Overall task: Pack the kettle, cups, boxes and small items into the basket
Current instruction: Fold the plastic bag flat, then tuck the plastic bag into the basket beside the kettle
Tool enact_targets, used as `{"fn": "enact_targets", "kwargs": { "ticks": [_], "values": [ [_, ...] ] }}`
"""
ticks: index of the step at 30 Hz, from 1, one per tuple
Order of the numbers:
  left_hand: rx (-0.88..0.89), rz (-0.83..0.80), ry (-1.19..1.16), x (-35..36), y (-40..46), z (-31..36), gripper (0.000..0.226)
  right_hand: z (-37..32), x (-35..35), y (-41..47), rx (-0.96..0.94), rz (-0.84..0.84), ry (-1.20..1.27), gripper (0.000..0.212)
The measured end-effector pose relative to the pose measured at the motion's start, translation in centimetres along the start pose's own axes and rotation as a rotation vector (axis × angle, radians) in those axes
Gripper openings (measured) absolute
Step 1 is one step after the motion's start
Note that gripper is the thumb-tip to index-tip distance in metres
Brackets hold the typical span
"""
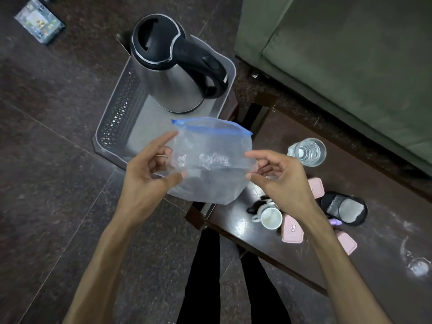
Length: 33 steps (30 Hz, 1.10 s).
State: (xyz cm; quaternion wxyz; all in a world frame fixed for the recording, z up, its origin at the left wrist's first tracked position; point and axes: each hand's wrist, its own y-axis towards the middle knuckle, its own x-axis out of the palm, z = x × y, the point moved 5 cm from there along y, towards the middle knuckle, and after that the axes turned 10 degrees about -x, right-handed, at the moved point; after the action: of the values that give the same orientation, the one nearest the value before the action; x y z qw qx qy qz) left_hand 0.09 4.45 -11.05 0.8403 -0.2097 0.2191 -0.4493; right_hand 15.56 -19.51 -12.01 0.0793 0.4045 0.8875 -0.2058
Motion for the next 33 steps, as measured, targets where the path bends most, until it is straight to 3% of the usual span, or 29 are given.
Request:
{"fn": "enact_targets", "kwargs": {
  "ticks": [3,8,12,16,20,23,27,30,33],
  "values": [
    [0.051,0.027,0.185,-0.6,0.5,0.5,0.066,-0.6,0.4,1.1,-0.010,0.018,-0.033,0.030],
    [0.091,0.163,0.301,-3.2,1.8,1.5,0.006,-2.1,1.7,3.1,-0.078,0.060,-0.064,0.009],
    [0.049,0.213,0.205,-4.7,3.6,1.5,0.013,-2.8,5.6,5.0,0.004,0.005,0.077,0.010],
    [0.039,0.431,0.393,-7.1,7.6,1.0,0.021,-3.0,10.8,7.6,0.073,0.074,0.007,0.015],
    [-0.024,0.443,0.795,-8.4,11.8,-0.4,0.043,-3.3,14.8,10.2,0.122,0.061,-0.305,0.031],
    [0.032,0.469,0.926,-8.0,12.0,-0.8,0.053,-3.2,17.3,11.1,0.107,-0.087,-0.530,0.044],
    [0.241,0.458,0.933,-6.1,9.8,-1.3,0.033,-2.9,18.4,10.6,0.071,-0.123,-0.786,0.068],
    [0.213,0.293,0.946,-4.6,9.9,-2.9,0.023,-4.4,19.0,10.0,-0.185,-0.092,-0.767,0.052],
    [0.104,0.185,1.007,-4.1,10.6,-4.9,0.024,-3.9,20.2,9.1,-0.271,-0.339,-0.764,0.032]
  ]
}}
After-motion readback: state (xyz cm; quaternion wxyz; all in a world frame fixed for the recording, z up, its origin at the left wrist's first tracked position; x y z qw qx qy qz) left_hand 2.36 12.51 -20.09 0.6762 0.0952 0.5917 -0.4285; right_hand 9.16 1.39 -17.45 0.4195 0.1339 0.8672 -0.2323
